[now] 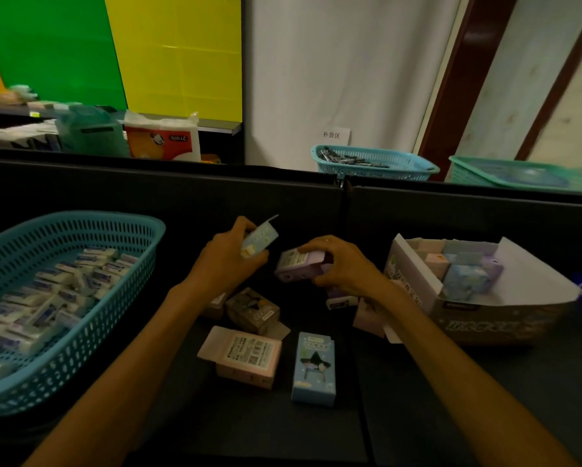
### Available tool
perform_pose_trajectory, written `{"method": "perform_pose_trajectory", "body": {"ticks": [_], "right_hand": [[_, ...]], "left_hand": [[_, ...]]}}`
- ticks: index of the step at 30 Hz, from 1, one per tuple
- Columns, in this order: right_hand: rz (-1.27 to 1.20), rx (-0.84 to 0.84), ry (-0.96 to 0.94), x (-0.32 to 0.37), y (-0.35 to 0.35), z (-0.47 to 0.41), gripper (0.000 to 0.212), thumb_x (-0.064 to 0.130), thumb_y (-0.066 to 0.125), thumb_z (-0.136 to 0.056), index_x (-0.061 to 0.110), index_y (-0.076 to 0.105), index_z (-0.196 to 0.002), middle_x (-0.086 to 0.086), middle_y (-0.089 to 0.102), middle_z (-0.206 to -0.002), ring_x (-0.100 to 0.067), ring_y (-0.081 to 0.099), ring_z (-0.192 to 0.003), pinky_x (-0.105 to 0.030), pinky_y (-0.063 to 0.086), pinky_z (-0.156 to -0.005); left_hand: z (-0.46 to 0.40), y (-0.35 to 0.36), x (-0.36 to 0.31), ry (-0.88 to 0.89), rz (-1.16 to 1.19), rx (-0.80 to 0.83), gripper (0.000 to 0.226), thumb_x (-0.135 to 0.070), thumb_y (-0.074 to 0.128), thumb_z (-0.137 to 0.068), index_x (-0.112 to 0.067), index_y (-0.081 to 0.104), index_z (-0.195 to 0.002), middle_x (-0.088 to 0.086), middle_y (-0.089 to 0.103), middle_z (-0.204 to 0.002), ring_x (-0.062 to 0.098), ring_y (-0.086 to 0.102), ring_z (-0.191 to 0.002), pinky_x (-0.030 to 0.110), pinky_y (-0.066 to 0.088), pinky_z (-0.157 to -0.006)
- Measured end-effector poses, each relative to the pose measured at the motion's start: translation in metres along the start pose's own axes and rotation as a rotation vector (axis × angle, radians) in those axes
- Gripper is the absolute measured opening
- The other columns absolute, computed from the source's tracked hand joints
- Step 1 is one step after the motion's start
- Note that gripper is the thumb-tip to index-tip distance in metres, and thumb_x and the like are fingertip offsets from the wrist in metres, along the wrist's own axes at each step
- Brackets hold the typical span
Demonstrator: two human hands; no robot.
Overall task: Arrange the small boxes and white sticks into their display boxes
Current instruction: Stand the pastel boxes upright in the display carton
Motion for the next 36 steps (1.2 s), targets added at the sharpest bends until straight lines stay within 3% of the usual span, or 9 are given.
{"method": "perform_pose_trajectory", "body": {"ticks": [3, 8, 13, 17, 19, 21, 26, 31, 36], "right_hand": [[0.027, -0.042, -0.085, 0.011, -0.011, 0.011, 0.054, -0.005, 0.078, -0.065, 0.011, 0.065, -0.115, -0.008, 0.053, -0.126, -0.016, 0.054, -0.113, -0.013, 0.041, -0.089], [0.012, -0.11, -0.101, 0.034, -0.047, 0.035, 0.044, 0.013, 0.078, -0.075, 0.017, 0.061, -0.116, 0.007, 0.055, -0.115, 0.002, 0.056, -0.088, -0.006, 0.046, -0.078], [-0.021, -0.217, -0.049, 0.042, -0.099, 0.063, 0.038, 0.031, 0.076, -0.077, 0.028, 0.057, -0.109, 0.019, 0.059, -0.095, 0.004, 0.059, -0.085, -0.007, 0.046, -0.073], [-0.013, -0.326, 0.03, 0.028, -0.138, 0.086, 0.042, 0.05, 0.067, -0.074, 0.025, 0.058, -0.107, 0.013, 0.063, -0.095, -0.004, 0.063, -0.084, -0.018, 0.053, -0.072], [-0.027, -0.385, 0.058, 0.017, -0.155, 0.098, 0.043, 0.047, 0.067, -0.076, 0.02, 0.059, -0.109, 0.004, 0.066, -0.098, -0.01, 0.064, -0.087, -0.025, 0.055, -0.074], [-0.035, -0.427, 0.082, 0.005, -0.17, 0.11, 0.04, 0.039, 0.069, -0.079, 0.019, 0.059, -0.112, 0.0, 0.066, -0.103, -0.011, 0.063, -0.091, -0.023, 0.054, -0.077], [-0.044, -0.474, 0.155, -0.031, -0.203, 0.136, 0.04, 0.03, 0.07, -0.082, 0.019, 0.055, -0.117, 0.002, 0.063, -0.106, -0.005, 0.063, -0.094, -0.021, 0.052, -0.077], [-0.037, -0.463, 0.213, -0.071, -0.23, 0.153, 0.034, 0.031, 0.069, -0.083, 0.024, 0.055, -0.114, 0.01, 0.063, -0.101, 0.0, 0.061, -0.091, -0.016, 0.048, -0.073], [0.003, -0.359, 0.236, -0.109, -0.247, 0.159, 0.033, 0.031, 0.068, -0.083, 0.024, 0.055, -0.113, 0.006, 0.063, -0.101, -0.005, 0.062, -0.09, -0.021, 0.05, -0.076]], "left_hand": [[0.006, -0.009, -0.006, 0.032, 0.015, -0.053, 0.041, -0.037, 0.062, -0.086, -0.024, 0.046, -0.121, 0.005, 0.059, -0.116, 0.016, 0.06, -0.094, 0.031, 0.055, -0.072], [0.019, -0.017, -0.033, 0.116, 0.073, -0.107, 0.042, -0.03, 0.062, -0.088, -0.018, 0.051, -0.126, 0.005, 0.055, -0.119, 0.018, 0.054, -0.105, 0.038, 0.052, -0.087], [0.027, -0.017, -0.061, 0.184, 0.166, -0.131, 0.04, -0.021, 0.066, -0.085, -0.022, 0.053, -0.123, -0.011, 0.049, -0.111, 0.003, 0.049, -0.099, 0.011, 0.042, -0.074], [0.023, -0.005, -0.081, 0.208, 0.283, -0.067, 0.041, -0.016, 0.068, -0.082, -0.02, 0.05, -0.119, -0.014, 0.05, -0.112, -0.003, 0.049, -0.099, 0.005, 0.042, -0.064], [0.02, 0.004, -0.09, 0.214, 0.328, -0.032, 0.044, -0.015, 0.07, -0.08, -0.021, 0.047, -0.117, -0.013, 0.053, -0.108, -0.005, 0.054, -0.089, 0.006, 0.045, -0.061], [0.017, 0.014, -0.102, 0.234, 0.349, 0.002, 0.05, -0.015, 0.072, -0.078, -0.025, 0.043, -0.118, -0.012, 0.055, -0.107, -0.006, 0.056, -0.086, 0.009, 0.048, -0.061], [0.006, 0.032, -0.138, 0.326, 0.348, 0.021, 0.068, -0.013, 0.076, -0.074, -0.034, 0.037, -0.127, -0.006, 0.056, -0.114, 0.006, 0.061, -0.094, 0.02, 0.055, -0.071], [-0.007, 0.057, -0.181, 0.377, 0.399, -0.014, 0.057, -0.017, 0.072, -0.079, -0.027, 0.042, -0.125, -0.001, 0.056, -0.122, 0.011, 0.061, -0.1, 0.028, 0.056, -0.078], [-0.019, 0.085, -0.218, 0.384, 0.436, -0.001, 0.047, -0.024, 0.071, -0.08, -0.029, 0.047, -0.12, -0.009, 0.061, -0.107, 0.004, 0.064, -0.091, 0.023, 0.056, -0.072]]}}
Point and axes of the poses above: each hand's wrist, its own z-axis away from the middle knuckle, its own y-axis out of the palm, x = y × z, the point moved 4 cm from there along -z, towards the middle knuckle
